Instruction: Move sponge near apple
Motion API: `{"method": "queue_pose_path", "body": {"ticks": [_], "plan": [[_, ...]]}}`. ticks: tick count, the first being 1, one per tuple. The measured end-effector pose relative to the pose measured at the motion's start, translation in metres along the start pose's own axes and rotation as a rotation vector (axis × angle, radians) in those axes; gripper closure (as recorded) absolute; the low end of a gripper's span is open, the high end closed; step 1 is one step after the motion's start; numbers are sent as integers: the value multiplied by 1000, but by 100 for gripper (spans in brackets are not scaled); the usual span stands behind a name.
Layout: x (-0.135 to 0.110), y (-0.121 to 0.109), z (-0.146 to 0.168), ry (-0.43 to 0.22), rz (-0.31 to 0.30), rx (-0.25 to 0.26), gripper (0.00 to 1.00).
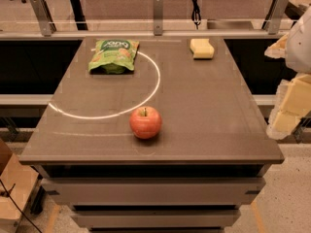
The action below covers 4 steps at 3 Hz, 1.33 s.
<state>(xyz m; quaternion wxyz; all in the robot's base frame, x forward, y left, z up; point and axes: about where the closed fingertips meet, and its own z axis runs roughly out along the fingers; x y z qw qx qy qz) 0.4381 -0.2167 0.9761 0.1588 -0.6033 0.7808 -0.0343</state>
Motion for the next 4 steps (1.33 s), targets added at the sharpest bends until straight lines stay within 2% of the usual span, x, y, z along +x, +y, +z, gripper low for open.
{"method": "queue_pose_path", "body": {"ticks": [1,2,3,4], "plan": [[0,0,0,0,0,0,0],[-5,-8,-2,-29,7,33,0],[-30,-46,-2,-316,-4,106,0],[-21,-30,-2,-200,-1,79,0]]}}
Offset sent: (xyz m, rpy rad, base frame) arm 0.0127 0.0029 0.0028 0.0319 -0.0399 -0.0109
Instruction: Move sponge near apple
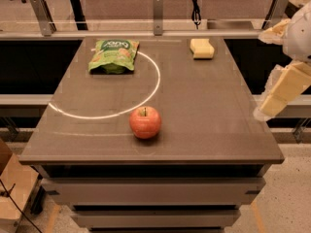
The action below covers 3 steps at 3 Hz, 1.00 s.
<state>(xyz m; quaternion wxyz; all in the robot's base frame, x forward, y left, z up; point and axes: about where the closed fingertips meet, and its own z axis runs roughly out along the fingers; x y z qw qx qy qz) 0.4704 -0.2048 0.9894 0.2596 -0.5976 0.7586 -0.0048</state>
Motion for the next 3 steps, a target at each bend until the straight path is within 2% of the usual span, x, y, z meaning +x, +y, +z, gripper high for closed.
{"method": "queue_pose_path", "body": {"ticks": [1,3], "plan": [[5,8,-3,57,1,-11,0],[-32,-29,18,-167,-22,15,0]]}}
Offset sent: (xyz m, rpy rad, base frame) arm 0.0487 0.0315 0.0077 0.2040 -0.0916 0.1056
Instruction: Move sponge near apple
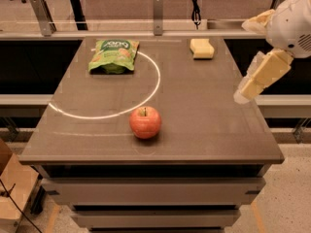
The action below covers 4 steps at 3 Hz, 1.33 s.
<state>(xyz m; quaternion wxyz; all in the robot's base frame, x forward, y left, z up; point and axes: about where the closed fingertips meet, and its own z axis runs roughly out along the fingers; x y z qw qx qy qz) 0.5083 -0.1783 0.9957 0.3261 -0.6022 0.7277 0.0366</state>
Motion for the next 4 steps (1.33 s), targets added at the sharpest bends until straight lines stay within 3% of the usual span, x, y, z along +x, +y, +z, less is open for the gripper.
{"method": "queue_pose_path", "body": {"ticks": [1,3,4], "plan": [[-9,-25,10,-87,18,39,0],[4,-77,36,-149,119,138,0],[16,-104,54,-188,188,146,0]]}}
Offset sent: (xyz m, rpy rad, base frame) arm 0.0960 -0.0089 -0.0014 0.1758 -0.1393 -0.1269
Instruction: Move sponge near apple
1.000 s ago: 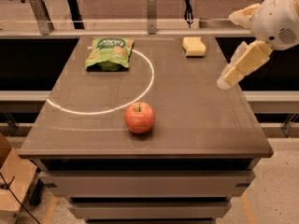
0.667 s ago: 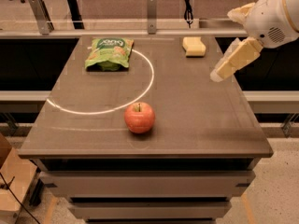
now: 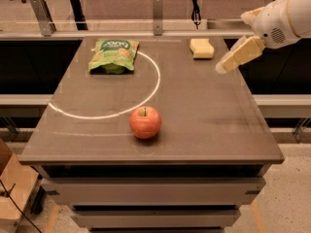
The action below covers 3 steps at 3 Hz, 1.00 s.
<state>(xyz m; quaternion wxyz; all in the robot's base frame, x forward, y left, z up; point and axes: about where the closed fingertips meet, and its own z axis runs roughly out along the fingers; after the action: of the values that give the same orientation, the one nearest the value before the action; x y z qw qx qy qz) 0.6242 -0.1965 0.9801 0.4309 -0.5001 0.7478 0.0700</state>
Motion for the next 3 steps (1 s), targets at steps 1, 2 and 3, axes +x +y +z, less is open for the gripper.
{"method": "queue_pose_path", "body": {"ticks": [1,2,3], "plan": [[0,0,0,0,0,0,0],[-1,-12,18,-43,52,17,0],[-4,-30,45,-109,121,39,0]]}}
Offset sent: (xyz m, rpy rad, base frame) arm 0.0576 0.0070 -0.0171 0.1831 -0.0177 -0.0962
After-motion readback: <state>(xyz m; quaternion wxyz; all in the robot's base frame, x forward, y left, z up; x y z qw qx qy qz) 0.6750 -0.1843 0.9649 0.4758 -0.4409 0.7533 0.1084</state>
